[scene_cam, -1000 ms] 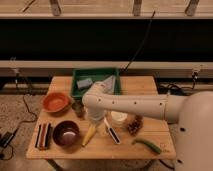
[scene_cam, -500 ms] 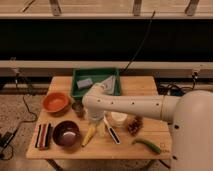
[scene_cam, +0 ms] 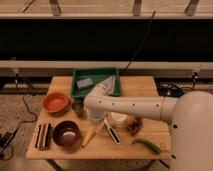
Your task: Place banana in metal cup
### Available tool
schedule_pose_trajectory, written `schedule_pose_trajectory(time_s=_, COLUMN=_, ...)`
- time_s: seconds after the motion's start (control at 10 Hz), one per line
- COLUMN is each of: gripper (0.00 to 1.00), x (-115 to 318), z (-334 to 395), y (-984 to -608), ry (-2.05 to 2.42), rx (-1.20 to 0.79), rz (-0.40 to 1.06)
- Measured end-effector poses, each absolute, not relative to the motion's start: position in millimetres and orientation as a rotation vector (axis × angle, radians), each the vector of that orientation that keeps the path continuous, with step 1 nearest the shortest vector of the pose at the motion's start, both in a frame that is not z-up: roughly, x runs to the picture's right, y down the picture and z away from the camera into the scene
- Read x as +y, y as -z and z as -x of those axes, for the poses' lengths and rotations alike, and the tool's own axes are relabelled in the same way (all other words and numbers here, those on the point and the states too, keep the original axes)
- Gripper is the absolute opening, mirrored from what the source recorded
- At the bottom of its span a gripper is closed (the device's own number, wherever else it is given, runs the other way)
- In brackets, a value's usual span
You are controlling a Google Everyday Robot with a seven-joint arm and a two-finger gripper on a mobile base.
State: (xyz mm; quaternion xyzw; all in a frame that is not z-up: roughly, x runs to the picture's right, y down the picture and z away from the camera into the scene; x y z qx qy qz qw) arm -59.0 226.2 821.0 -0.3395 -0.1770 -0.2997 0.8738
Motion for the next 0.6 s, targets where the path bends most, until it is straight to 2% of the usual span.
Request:
schedule_pose_trajectory(time_s=0.1, gripper=0.18, x=230, z=57, y=-822, ry=0.627, rx=-0.369, rz=0.711)
schedule_pose_trajectory(time_s=0.3, gripper=0.04, x=232, z=55, y=-820, ry=0.628, rx=-0.372, rz=0.709)
schedule_pose_trajectory(time_s=0.4, gripper=0.00, x=230, z=55, y=-814, ry=0.627, rx=-0.379, rz=0.703)
schedule_pose_trajectory(time_s=0.6, gripper=0.00, x=216, z=59, y=-795, ry=0.638, rx=-0.396, rz=0.680)
